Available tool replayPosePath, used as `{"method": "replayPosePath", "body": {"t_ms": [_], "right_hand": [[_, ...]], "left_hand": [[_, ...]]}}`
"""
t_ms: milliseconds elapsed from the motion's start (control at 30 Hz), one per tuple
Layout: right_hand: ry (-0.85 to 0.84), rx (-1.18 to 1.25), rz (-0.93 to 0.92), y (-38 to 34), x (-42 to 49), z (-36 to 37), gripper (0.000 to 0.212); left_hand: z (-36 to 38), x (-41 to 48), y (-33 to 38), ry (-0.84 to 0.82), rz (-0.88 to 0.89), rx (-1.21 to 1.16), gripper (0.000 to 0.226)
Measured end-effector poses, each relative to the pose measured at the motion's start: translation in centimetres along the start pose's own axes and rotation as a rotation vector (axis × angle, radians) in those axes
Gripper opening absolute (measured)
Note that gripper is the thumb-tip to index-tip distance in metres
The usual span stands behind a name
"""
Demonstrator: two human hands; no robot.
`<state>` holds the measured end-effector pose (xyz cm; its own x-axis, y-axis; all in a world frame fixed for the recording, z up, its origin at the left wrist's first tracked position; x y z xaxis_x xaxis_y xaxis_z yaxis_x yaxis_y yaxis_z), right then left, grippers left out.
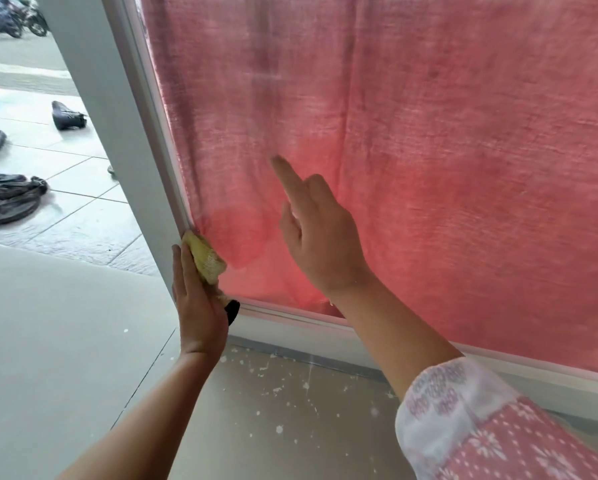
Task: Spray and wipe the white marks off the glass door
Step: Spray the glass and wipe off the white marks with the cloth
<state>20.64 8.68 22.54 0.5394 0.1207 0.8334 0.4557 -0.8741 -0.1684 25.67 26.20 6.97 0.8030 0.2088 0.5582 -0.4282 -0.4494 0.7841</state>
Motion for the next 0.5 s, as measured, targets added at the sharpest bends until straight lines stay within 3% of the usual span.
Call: {"method": "replayPosePath", "body": {"t_ms": [133, 300, 500], "right_hand": [[-0.093, 0.004, -0.006, -0.8, 0.8, 2.5, 0.046], [-0.146, -0.099, -0.006, -0.9, -0.2, 3.3, 0.051], [-0.205, -0.195, -0.029, 0.3, -2.2, 1.7, 0.056]], "left_hand": [[-0.4, 0.8, 0.0, 0.116, -0.025, -0.090, 0.065], [-0.7, 1.2, 1.7, 0.133, 0.038, -0.133, 0.063], [-0.3, 5.0, 6.4, 0.174, 0.348, 0.068, 0.061]]}}
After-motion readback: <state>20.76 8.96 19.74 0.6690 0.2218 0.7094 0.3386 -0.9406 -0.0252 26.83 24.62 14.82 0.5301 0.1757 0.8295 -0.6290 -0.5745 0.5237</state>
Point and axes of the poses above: each hand's wrist, its own x-axis towards the middle knuckle, its own z-axis out of the palm, y = z × x, the point moved 9 cm from there along x, towards the middle knuckle, and after that the axes turned 5 degrees about -x, right-handed, at the moved point
